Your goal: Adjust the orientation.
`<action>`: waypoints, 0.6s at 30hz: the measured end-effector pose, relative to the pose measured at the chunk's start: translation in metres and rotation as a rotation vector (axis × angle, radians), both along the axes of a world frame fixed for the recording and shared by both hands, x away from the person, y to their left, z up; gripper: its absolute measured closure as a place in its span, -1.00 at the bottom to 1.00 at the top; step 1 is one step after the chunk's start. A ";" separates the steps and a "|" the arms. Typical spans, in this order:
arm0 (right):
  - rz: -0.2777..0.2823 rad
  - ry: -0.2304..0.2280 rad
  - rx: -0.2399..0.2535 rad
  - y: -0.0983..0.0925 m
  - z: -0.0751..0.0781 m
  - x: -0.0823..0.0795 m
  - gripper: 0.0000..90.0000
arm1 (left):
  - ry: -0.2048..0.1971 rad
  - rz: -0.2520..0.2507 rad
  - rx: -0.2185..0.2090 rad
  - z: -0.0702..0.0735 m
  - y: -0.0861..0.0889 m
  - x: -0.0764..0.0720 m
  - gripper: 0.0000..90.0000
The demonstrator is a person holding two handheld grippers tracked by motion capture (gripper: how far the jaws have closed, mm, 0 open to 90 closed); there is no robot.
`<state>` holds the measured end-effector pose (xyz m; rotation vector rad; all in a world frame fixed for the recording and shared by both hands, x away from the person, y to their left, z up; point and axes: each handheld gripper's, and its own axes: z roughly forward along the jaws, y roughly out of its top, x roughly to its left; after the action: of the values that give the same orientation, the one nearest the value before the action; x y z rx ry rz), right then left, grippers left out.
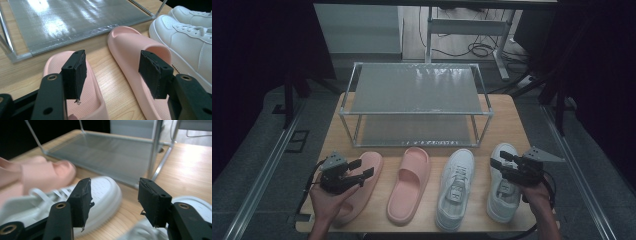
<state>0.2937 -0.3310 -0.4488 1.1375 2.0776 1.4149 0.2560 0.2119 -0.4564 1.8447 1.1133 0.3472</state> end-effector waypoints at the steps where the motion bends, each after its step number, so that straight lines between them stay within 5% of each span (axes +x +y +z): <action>1: -0.004 -0.006 -0.011 -0.002 -0.001 -0.001 -0.05 | -0.001 0.002 0.002 0.000 0.000 0.000 -0.12; 13: 0.029 -0.030 0.038 -0.012 0.001 -0.013 -0.08 | -0.023 0.003 -0.019 0.001 -0.001 -0.005 -0.05; 18: 0.030 -0.043 0.047 -0.011 0.003 -0.013 -0.06 | -0.024 0.003 -0.023 -0.001 -0.004 -0.003 0.15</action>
<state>0.2810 -0.3416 -0.4457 1.0876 2.0502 1.4966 0.2533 0.2083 -0.4573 1.8146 1.0992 0.3555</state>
